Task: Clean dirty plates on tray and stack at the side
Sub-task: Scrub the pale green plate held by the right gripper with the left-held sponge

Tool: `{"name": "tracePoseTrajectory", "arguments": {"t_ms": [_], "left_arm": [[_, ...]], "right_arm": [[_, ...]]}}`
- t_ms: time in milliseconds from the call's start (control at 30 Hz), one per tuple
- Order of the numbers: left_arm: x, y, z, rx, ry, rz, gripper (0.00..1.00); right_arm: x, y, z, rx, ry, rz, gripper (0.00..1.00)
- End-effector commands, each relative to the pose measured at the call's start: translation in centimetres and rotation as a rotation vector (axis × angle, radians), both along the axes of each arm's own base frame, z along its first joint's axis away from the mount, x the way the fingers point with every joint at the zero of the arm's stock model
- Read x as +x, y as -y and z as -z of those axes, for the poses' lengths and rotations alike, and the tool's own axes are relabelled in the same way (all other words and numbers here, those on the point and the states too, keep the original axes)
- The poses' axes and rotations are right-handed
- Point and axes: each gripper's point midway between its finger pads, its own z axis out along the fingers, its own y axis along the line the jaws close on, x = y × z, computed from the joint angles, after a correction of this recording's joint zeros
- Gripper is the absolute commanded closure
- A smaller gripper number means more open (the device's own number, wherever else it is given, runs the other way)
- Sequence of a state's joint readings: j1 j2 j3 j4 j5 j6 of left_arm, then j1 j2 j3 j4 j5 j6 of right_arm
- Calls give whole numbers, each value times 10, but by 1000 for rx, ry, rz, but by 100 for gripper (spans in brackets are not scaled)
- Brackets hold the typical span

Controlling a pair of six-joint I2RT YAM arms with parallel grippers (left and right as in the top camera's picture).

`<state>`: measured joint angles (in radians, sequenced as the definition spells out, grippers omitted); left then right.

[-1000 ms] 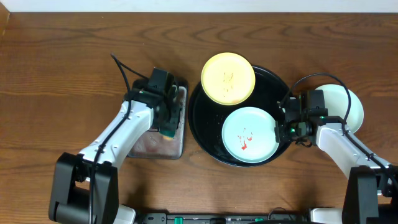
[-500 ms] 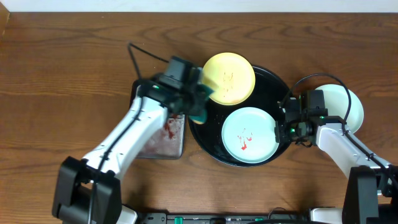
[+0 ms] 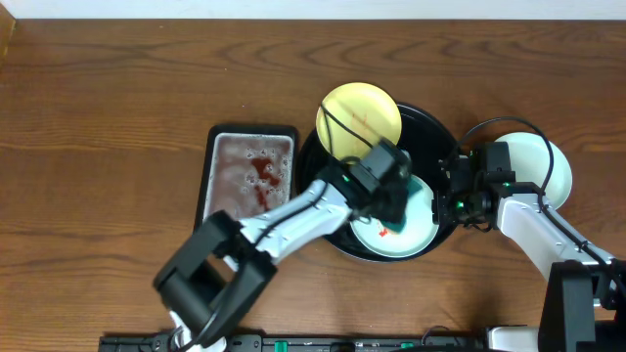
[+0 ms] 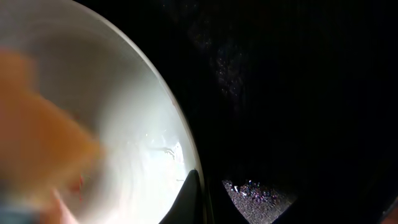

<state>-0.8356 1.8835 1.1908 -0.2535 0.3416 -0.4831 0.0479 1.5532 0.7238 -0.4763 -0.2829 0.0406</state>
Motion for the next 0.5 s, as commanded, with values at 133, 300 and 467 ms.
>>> {"name": "tracePoseTrajectory", "arguments": {"t_ms": [133,300,467], "left_arm": [[10,-33,40,227,44,-72,93],[15,-74,44,374,38,-99,93],[20,-72,16,316,62,-80,93]], "right_arm": [[-7,-6,3,15,-30,-3,99],[-7,-6,3,15,-30,-4,99],[-7,-6,3,15,-30,-4,99]]}}
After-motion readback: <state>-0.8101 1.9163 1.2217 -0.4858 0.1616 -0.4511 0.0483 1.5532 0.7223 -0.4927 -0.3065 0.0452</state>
